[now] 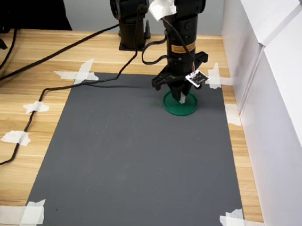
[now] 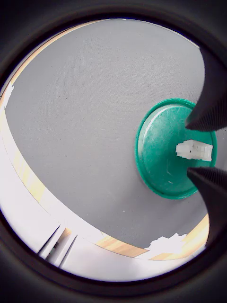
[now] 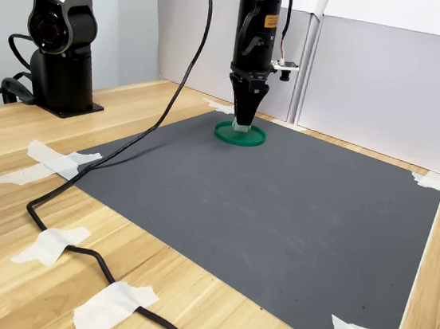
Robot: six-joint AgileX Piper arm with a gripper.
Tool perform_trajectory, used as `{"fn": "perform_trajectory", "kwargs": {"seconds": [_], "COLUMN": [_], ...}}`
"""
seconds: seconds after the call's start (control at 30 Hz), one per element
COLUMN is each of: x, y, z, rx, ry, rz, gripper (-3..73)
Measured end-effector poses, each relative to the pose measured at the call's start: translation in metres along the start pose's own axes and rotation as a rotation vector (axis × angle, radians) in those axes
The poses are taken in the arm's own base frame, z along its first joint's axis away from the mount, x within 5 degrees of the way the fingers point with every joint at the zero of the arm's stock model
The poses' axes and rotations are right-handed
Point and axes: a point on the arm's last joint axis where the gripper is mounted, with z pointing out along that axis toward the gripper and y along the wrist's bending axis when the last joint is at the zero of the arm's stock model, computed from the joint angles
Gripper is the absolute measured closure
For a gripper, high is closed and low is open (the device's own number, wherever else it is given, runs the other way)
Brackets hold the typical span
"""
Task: Grasp a white terminal and put it on the green lid.
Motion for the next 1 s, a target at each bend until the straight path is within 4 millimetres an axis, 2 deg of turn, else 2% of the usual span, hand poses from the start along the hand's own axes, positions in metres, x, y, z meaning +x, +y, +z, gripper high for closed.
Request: {"fn": "perform_trajectory", "kwargs": {"seconds": [0.07,0.2,0.27,0.37,0.47,0.67,0.7,0.8,0.87,0.93,1.0], "x": [0.000,0.000,0.000,0.001,0.005,0.033,0.041,0.070,0.091,0.115,0.137], "y": [0.000,0.000,0.000,-0.003,-0.012,-0.046,-0.051,-0.063,-0.062,-0.055,-0.046], "z": [0.000,-0.002,-0.009,-0.029,-0.057,-0.115,-0.124,-0.148,-0.161,-0.164,-0.158], "rx": [0.000,0.001,0.006,0.023,0.058,0.165,0.194,0.295,0.371,0.438,0.478], "ry": [0.000,-0.007,-0.031,-0.105,-0.218,-0.409,-0.443,-0.539,-0.607,-0.663,-0.701], "rz": [0.006,0.019,0.019,0.033,0.071,0.254,0.289,0.378,0.404,0.423,0.440], "gripper": [18.3,4.7,1.5,2.2,12.9,59.2,63.9,69.4,70.3,70.7,70.9]}}
